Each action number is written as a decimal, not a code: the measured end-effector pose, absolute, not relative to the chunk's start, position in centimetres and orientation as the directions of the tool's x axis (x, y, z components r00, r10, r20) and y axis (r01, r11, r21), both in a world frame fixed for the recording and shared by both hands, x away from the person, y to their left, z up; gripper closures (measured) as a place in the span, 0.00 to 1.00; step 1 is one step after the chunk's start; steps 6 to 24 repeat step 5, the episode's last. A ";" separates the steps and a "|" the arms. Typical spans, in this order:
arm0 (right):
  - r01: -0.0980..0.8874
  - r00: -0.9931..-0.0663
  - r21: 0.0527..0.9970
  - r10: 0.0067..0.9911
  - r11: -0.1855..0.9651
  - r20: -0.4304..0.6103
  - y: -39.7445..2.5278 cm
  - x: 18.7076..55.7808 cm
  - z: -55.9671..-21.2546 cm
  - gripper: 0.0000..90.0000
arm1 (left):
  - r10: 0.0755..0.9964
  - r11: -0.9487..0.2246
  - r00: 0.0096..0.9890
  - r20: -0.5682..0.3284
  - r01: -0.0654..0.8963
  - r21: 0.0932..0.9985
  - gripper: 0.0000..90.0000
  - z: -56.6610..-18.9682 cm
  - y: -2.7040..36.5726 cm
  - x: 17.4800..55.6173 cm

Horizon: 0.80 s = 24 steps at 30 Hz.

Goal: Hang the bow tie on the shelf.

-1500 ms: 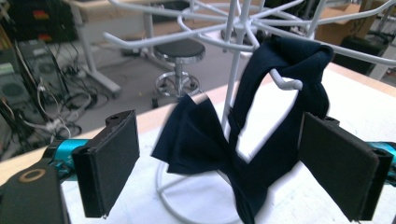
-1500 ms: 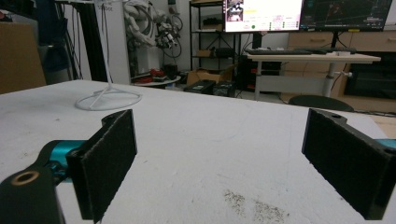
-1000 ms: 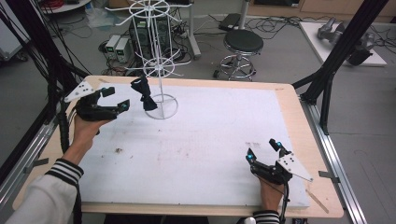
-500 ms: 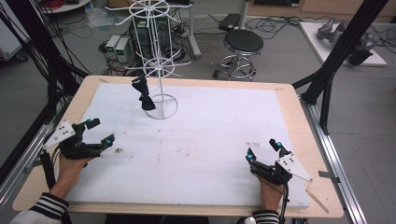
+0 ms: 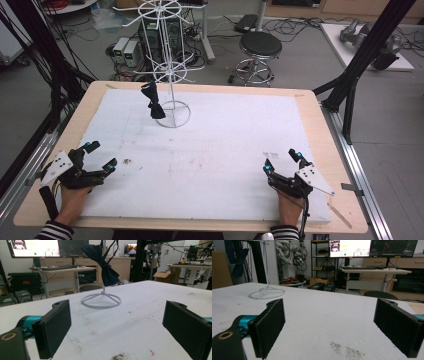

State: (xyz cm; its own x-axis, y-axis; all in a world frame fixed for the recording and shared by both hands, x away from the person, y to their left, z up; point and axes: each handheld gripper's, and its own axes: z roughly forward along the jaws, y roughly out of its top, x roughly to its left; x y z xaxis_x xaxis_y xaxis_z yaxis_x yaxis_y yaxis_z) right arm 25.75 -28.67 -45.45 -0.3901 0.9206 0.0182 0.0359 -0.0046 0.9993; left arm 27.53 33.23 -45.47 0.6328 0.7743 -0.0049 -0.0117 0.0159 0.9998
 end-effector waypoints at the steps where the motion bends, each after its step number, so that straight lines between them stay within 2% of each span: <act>1: 0.036 -0.390 0.999 0.921 -0.005 0.019 -28.7 25.8 -45.4 0.10 | 0.776 0.011 0.630 0.000 -0.013 1.000 0.10 -45.5 33.2 27.5; 24: 0.036 -0.391 0.999 0.920 -0.006 0.019 -28.7 25.8 -45.5 0.10 | 0.776 0.009 0.630 -0.001 -0.009 1.000 0.10 -45.5 33.2 27.5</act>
